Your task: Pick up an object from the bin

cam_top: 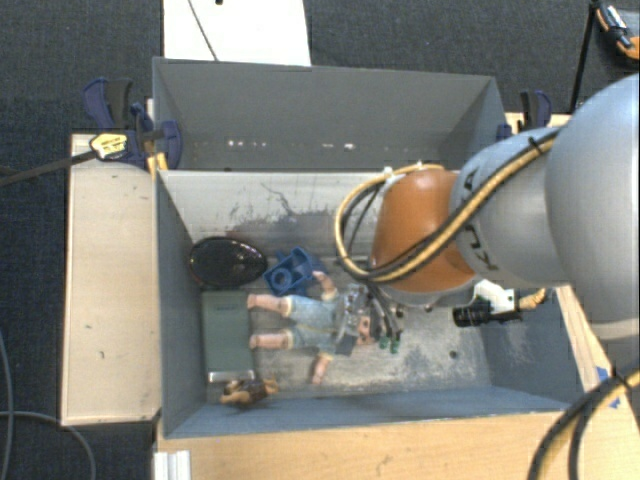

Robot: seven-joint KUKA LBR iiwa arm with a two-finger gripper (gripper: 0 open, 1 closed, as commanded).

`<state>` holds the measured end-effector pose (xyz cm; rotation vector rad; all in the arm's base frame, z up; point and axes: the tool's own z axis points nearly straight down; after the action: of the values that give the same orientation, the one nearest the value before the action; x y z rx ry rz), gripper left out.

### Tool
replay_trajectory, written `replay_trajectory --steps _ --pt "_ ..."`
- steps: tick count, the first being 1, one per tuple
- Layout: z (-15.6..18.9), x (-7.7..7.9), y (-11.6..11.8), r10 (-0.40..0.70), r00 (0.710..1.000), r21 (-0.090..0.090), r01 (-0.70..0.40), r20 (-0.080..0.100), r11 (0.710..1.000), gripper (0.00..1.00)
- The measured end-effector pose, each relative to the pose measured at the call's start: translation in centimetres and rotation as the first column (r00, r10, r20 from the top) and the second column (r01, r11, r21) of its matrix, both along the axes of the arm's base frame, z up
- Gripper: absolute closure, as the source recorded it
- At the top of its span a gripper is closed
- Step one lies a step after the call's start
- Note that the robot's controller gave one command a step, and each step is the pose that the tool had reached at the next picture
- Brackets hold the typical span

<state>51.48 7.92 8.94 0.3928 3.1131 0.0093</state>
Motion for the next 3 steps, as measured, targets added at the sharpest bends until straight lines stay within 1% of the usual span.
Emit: replay_trajectory --steps 1,2,3 --pt "3.7 1.1 0.7 -0.016 1.0 -0.006 0.016 -0.011 1.0 1.0" --pt "9.7 -0.4 -0.9 0.009 1.0 -0.005 -0.009 -0.008 1.0 1.0" --pt "13.8 0.1 -1.4 -0.003 1.0 -0.005 0.003 -0.003 1.0 0.0"
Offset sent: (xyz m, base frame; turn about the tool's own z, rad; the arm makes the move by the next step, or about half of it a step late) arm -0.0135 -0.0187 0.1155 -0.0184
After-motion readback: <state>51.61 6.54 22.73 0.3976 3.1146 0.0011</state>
